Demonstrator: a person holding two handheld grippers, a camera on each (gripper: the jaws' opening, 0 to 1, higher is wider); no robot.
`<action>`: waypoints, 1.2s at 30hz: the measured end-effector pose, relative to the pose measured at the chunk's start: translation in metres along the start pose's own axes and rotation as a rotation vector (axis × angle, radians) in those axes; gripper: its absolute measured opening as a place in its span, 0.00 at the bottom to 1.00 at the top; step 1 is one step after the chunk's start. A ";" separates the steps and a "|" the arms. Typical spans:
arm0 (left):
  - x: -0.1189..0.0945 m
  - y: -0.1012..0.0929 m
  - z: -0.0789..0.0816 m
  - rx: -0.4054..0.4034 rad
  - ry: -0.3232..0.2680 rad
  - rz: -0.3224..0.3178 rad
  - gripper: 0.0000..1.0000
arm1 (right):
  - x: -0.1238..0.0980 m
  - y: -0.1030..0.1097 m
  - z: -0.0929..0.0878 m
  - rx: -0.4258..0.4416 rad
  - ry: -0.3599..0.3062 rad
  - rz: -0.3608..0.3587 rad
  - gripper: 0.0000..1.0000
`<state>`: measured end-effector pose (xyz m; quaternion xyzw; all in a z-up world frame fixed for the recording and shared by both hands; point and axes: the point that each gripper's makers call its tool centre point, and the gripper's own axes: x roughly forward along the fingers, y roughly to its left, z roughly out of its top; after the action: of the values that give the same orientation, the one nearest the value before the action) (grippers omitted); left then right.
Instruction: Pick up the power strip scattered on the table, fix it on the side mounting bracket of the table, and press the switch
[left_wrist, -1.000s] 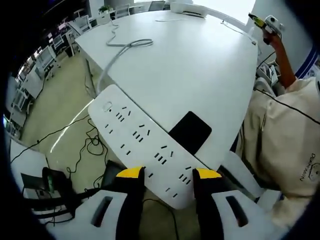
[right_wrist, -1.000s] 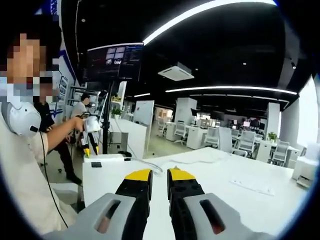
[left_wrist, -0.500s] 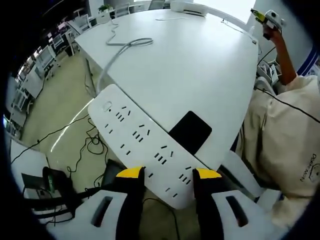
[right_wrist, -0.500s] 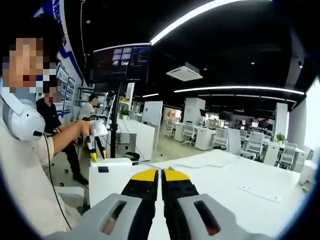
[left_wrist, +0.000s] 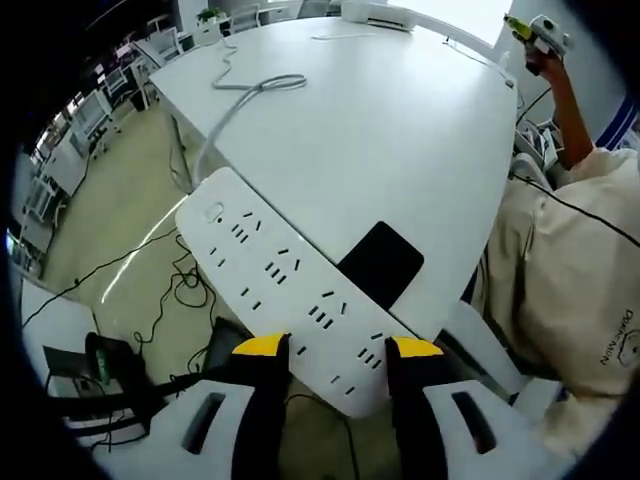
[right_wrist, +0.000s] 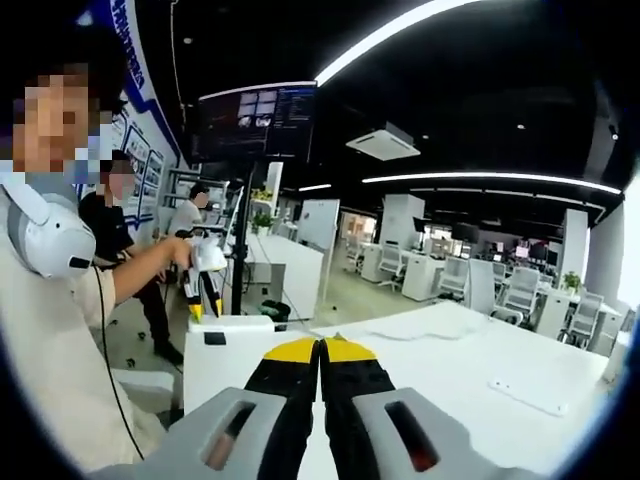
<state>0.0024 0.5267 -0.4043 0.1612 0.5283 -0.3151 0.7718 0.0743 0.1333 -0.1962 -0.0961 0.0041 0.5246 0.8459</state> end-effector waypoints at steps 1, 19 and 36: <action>0.000 0.000 0.000 0.001 0.000 0.000 0.44 | 0.002 0.001 0.000 -0.002 0.006 0.009 0.00; 0.001 0.000 0.001 0.001 0.030 0.003 0.44 | 0.044 0.001 0.003 0.133 0.073 0.099 0.00; 0.002 -0.003 0.002 0.000 0.046 0.000 0.43 | 0.098 0.022 0.005 0.144 0.117 0.173 0.00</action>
<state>0.0021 0.5233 -0.4050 0.1684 0.5457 -0.3112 0.7596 0.0984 0.2306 -0.2050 -0.0649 0.0995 0.5873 0.8006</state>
